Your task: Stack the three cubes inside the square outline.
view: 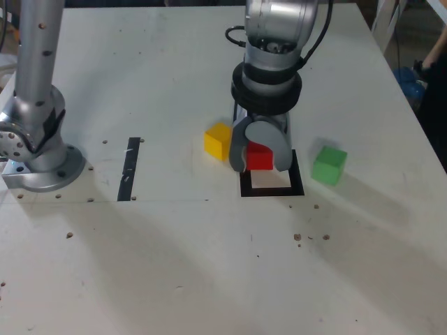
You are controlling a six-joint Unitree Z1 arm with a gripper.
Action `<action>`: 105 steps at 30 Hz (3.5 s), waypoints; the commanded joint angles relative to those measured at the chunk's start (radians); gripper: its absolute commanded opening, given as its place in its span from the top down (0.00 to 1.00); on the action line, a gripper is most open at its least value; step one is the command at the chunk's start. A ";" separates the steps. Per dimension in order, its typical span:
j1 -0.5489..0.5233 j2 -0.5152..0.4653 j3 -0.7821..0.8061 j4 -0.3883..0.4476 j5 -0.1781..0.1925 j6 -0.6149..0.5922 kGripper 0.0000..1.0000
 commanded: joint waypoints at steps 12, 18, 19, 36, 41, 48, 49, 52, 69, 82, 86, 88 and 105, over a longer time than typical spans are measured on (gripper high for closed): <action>0.030 0.049 0.004 -0.058 -0.006 0.024 0.79; 0.035 0.058 0.003 -0.065 -0.009 0.031 0.77; 0.035 0.059 0.002 -0.066 -0.010 0.032 0.76; 0.035 0.032 0.016 -0.094 -0.073 0.067 0.01; 0.034 -0.009 0.009 -0.074 -0.034 0.051 0.01; 0.024 -0.075 -0.064 0.006 0.083 0.075 0.01; 0.023 -0.080 -0.074 0.020 0.095 0.089 0.01; 0.023 -0.093 -0.094 0.067 0.122 0.143 0.01; 0.012 -0.049 -0.222 0.132 0.134 0.429 0.00; 0.013 0.017 -0.291 0.148 0.153 0.469 0.01; 0.014 -0.040 -0.247 0.203 0.159 0.466 0.01; 0.015 -0.076 -0.219 0.230 0.157 0.464 0.01; 0.040 -0.135 0.054 0.240 0.180 0.446 0.04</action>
